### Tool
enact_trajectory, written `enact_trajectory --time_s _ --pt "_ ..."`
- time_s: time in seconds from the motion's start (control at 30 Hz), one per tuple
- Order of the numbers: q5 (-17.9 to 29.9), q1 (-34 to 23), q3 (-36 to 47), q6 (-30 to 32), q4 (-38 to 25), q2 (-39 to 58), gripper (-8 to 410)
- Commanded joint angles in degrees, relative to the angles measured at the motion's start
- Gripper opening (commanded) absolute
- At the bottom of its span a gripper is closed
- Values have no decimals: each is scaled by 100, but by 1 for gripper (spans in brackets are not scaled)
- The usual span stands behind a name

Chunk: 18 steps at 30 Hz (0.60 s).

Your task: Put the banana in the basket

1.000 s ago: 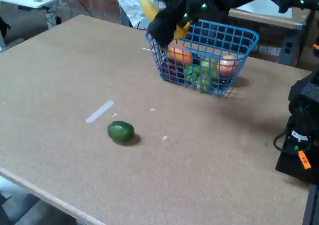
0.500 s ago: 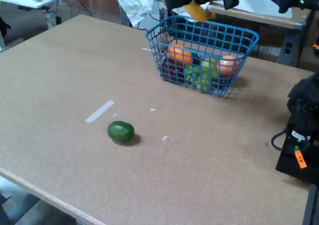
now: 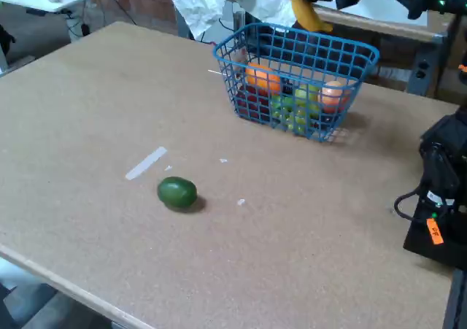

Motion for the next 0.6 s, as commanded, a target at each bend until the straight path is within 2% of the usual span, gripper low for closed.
enact_trajectory --time_s 0.0,0.07,0.17,0.33,0.57 --pt "-551 -538 4 494 -125 350 4" --pt "-756 -662 26 691 -190 503 4" --pt "-1095 -822 348 881 -713 828 4" --pt "-1126 -866 1338 892 -1851 1554 4" --pt "-1231 -887 2275 925 -2645 2516 5"
